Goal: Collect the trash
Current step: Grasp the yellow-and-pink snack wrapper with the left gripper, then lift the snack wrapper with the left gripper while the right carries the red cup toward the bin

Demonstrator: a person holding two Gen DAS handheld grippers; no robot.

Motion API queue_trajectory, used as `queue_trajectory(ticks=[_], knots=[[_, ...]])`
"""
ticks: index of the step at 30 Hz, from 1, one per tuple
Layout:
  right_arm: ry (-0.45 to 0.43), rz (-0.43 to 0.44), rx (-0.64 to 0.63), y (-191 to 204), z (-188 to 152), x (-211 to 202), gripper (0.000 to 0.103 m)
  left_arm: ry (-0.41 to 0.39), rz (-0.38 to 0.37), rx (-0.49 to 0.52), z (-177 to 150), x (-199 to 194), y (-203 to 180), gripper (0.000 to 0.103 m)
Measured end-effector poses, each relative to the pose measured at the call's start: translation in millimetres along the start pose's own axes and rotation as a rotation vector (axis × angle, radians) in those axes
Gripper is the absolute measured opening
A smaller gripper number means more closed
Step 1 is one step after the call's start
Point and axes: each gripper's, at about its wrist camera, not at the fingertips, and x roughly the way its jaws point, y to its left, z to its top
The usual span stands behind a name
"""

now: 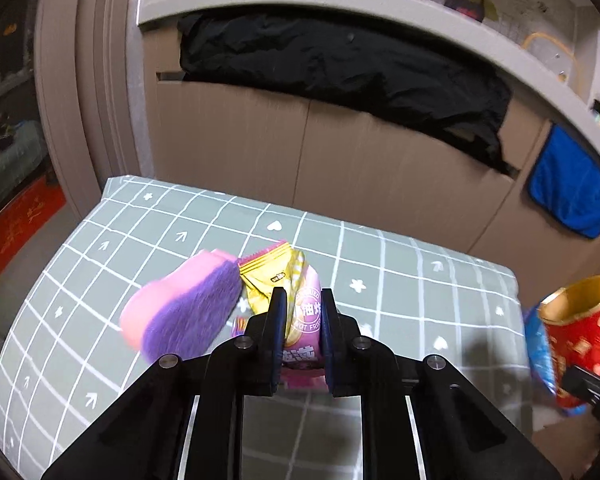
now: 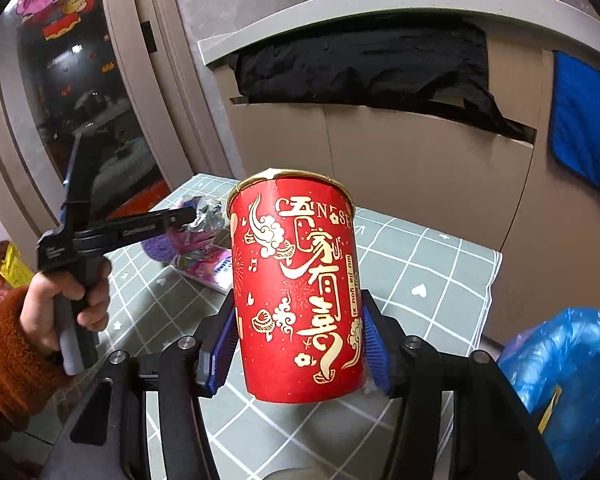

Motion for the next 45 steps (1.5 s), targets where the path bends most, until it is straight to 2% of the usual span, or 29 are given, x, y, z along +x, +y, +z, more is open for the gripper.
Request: queue_trajectory(ticks=[6,11,17,23,32,39,45], knots=[[-0.001,-0.001,0.004,8.0,-10.0,-20.4,0.053,-0.067,-0.054,-0.006,-18.8,-60.3,-2.7,0.016],[-0.002,-0.004,-0.005,14.5,-20.4,-34.1,0.053,-0.102,-0.074,0.027,-43.1,-100.5,-6.2,0.016],[0.013,-0.007,-0.002,18.1,-32.2,-40.2,0.053,-0.074,-0.101,0.024,-62.2,-118.7,-6.0,0.016],[-0.030,-0.011,0.018,16.8,-30.3,-59.4,0.053,-0.137,-0.118,0.031,-63.1,-149.6,-16.9,0.016],[-0.152,-0.087,0.000,14.4,-25.9,-117.3,0.053,-0.276,-0.136,0.120,-65.7,-198.1,-75.7,0.016],[-0.242,-0.165,0.013,-2.7,-33.7,-171.5,0.053,-0.301,-0.199,0.175,-64.6,-208.7,-131.1,0.016],[-0.311,-0.270,0.047,-29.1,-45.1,-214.9,0.053,-0.317,-0.270,0.243,-61.1,-211.3,-189.2,0.016]])
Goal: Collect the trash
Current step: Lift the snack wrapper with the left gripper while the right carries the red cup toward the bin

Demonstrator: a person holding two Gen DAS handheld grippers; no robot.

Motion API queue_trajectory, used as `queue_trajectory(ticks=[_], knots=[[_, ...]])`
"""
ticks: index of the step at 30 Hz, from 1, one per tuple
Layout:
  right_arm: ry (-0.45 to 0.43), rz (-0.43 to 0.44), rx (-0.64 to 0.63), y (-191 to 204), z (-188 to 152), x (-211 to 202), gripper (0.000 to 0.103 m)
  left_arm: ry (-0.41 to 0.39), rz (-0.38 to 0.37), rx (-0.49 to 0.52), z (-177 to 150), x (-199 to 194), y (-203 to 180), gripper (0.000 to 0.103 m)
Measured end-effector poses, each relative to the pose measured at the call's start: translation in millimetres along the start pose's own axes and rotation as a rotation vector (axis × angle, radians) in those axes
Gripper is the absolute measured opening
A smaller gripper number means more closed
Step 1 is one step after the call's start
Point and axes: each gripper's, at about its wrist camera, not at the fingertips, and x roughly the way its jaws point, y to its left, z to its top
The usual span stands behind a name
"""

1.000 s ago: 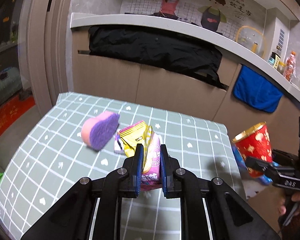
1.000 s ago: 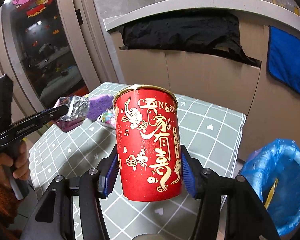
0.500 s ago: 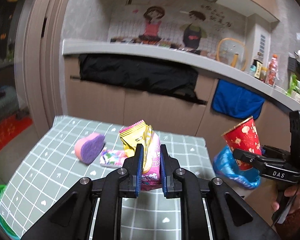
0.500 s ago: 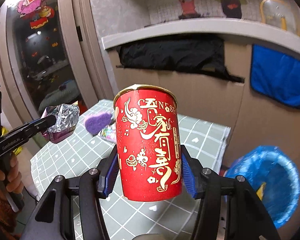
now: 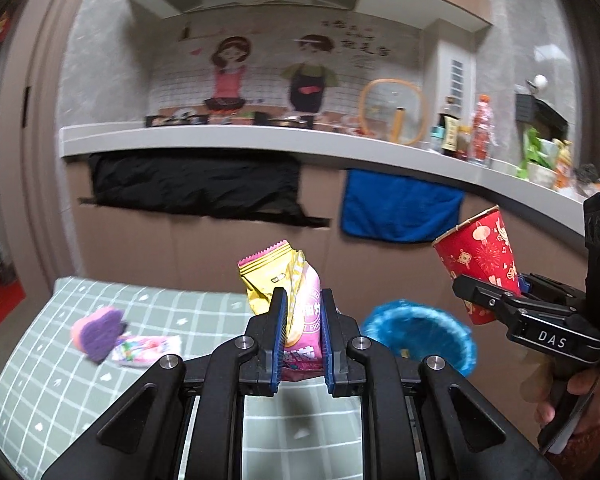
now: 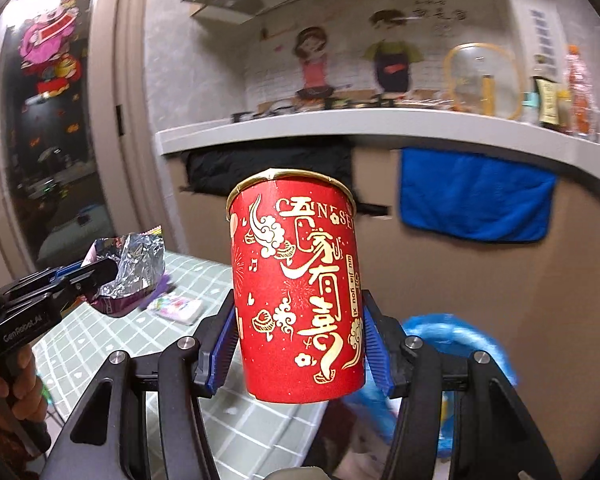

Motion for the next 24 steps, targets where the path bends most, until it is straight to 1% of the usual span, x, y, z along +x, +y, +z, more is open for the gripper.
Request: queue_trajectory(ticks=[5,10,13,18,24], knots=[[-0.038,-0.076,0.051,-38.2,-5.6,-23.5,0.053,-0.014,-0.061,0.044,11.5,14.4,-39.2,0.016],[-0.055,-0.140,0.097,-69.1,-10.0,-36.2,0.053,-0.012,-0.090,0.081,18.1,32.3,-70.7,0.016],[-0.061,-0.178,0.113,-85.5,-15.3,-40.4,0.053,-0.003,-0.102,0.093,18.2,42.3,-83.3,0.016],[-0.040,-0.195,0.142,-105.3,-23.1,-32.4,0.053,0.036,-0.114,0.112,12.9,66.7,-100.2,0.016],[0.000,-0.203,0.187,-132.3,-33.6,-12.4,0.053,0.090,-0.114,0.117,5.0,99.8,-112.2,0.016]])
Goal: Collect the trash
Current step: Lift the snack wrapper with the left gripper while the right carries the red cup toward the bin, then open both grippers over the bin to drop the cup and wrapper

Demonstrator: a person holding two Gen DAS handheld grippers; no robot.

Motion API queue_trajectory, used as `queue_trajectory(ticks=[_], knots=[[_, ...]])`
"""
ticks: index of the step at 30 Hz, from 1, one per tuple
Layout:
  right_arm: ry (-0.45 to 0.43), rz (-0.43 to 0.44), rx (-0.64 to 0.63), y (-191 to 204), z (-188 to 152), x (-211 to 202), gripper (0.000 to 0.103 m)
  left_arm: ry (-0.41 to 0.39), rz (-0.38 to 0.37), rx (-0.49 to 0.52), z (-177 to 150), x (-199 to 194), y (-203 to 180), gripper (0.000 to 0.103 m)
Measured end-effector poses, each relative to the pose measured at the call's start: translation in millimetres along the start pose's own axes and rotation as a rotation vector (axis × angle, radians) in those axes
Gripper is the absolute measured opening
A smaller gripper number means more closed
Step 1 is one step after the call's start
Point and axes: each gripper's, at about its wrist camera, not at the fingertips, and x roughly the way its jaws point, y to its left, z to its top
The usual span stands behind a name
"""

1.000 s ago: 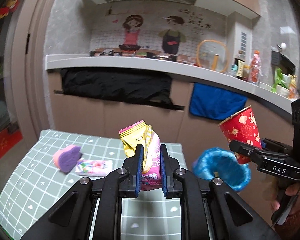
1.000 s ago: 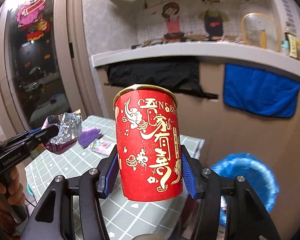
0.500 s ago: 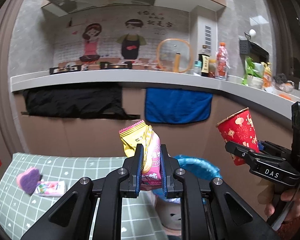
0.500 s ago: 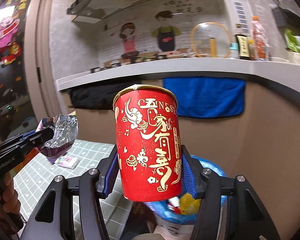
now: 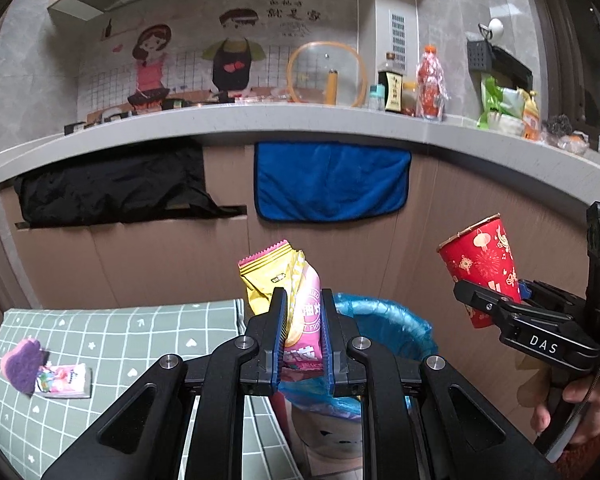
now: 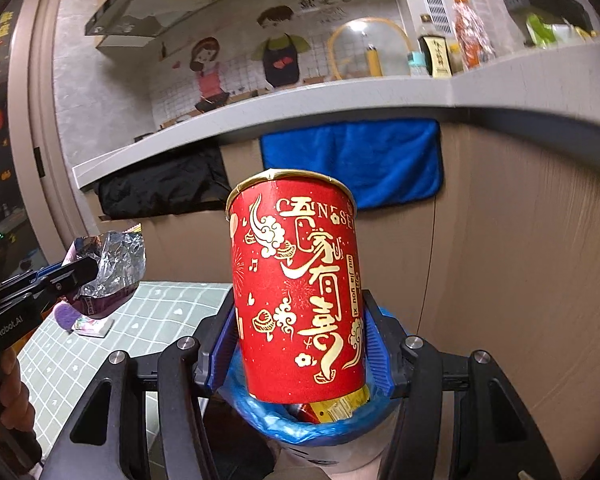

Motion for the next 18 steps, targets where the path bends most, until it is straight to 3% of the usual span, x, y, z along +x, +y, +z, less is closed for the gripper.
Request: queue_trajectory(ticks=[18], knots=[[0.144,-0.028,0.078,-48.1,-25.2,69.2,0.053,0.198,-0.081,-0.023,-29.4,112.5,-12.7,0.016]])
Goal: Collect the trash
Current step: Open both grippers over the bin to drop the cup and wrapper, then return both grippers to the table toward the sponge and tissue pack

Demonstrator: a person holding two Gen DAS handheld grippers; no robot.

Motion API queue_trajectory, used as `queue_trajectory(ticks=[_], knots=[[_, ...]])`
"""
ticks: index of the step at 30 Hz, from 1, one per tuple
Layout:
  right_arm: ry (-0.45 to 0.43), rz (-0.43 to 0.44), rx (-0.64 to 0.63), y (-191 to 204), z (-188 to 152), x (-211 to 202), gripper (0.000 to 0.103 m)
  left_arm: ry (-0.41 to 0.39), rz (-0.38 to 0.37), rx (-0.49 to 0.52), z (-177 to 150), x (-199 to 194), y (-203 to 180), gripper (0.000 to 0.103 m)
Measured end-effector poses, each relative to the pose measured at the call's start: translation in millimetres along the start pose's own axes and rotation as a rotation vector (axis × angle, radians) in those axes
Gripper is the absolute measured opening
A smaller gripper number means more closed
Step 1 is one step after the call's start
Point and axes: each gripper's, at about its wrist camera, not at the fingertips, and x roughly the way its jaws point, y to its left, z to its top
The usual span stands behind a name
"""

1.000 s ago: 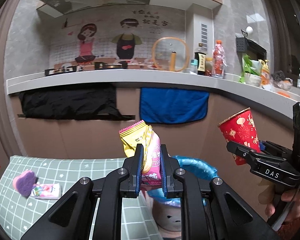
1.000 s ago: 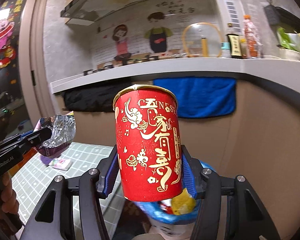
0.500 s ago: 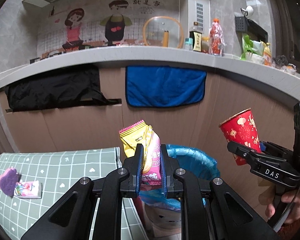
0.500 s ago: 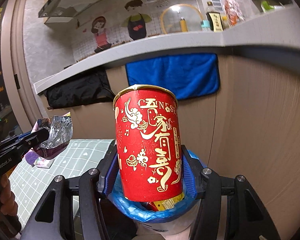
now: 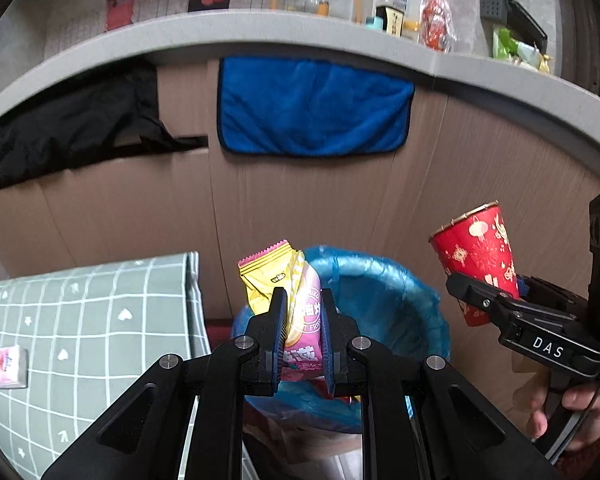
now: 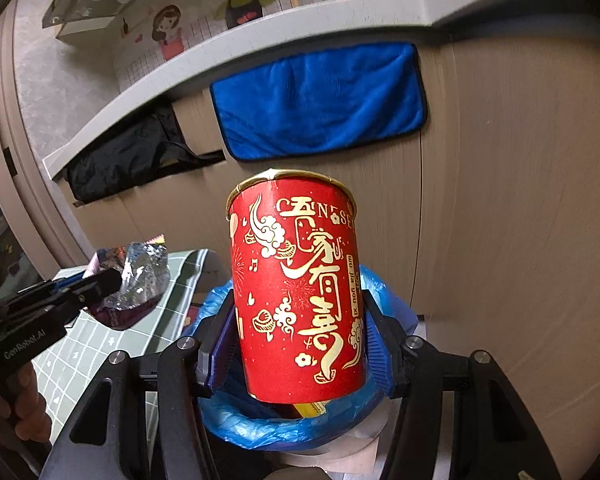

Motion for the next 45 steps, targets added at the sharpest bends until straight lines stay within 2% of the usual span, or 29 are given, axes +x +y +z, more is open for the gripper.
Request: queue_trajectory(ticks=[15,18,19,21,22,25,31,35,36,38,40,45], knots=[[0.104,-0.016,0.001,-4.1,-4.7,56.7,0.053,0.135,-0.050,-0.015,-8.7,59.4,12.3,0.016],[0.120,-0.021,0.004,-4.8,-4.5,63.9,0.053,0.159,-0.080,-0.031,-10.0,66.6,16.8,0.016],[0.123,-0.023,0.008,-5.2,-4.9,66.0,0.054,0.167,-0.095,-0.041,-9.9,69.3,18.7,0.018],[0.134,-0.016,0.021,-6.7,-5.3,68.7,0.055,0.172,-0.132,-0.084,-10.0,72.3,25.5,0.031],[0.145,-0.020,0.026,-7.0,-5.6,70.1,0.055,0.170,-0.140,-0.103,-9.4,71.5,28.7,0.042],[0.142,-0.024,0.026,-5.5,-6.4,66.9,0.061,0.141,-0.154,-0.145,-4.3,62.0,38.3,0.047],[0.082,0.003,0.031,1.4,1.4,40.6,0.062,0.107,-0.099,-0.152,0.6,35.7,58.0,0.050],[0.085,0.011,-0.042,24.0,4.4,25.1,0.061,0.103,-0.074,-0.183,-9.1,13.6,84.5,0.050],[0.103,0.013,-0.076,33.1,3.4,24.4,0.059,0.096,-0.060,-0.195,-13.5,4.8,94.3,0.050],[0.122,0.009,-0.157,57.4,-0.7,22.2,0.045,0.080,-0.032,-0.211,-21.7,-11.4,112.6,0.050],[0.114,0.021,-0.213,81.3,-4.7,18.6,0.045,0.066,0.006,-0.226,-30.3,-29.5,135.7,0.050],[0.067,0.113,-0.282,149.6,-4.3,13.4,0.045,0.034,0.119,-0.285,-53.2,-76.2,205.3,0.050]])
